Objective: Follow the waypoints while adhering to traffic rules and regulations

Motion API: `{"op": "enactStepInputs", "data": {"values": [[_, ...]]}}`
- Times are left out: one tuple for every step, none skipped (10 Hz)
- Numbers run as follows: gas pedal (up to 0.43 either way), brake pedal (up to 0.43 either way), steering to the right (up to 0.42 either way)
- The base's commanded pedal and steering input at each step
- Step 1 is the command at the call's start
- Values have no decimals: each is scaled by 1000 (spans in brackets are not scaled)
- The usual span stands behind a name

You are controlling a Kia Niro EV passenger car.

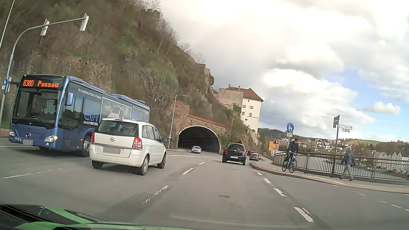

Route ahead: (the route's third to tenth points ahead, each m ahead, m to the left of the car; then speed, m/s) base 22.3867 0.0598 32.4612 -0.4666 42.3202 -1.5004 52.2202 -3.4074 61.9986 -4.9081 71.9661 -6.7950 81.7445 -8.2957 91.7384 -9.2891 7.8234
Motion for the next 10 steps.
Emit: {"op": "enactStepInputs", "data": {"values": [[169, 0, 8], [87, 0, 7], [0, 0, 7], [0, 0, 7], [0, 0, 7], [0, 0, 8], [0, 0, 12], [0, 0, 16], [0, 0, 19], [0, 0, 20]]}}
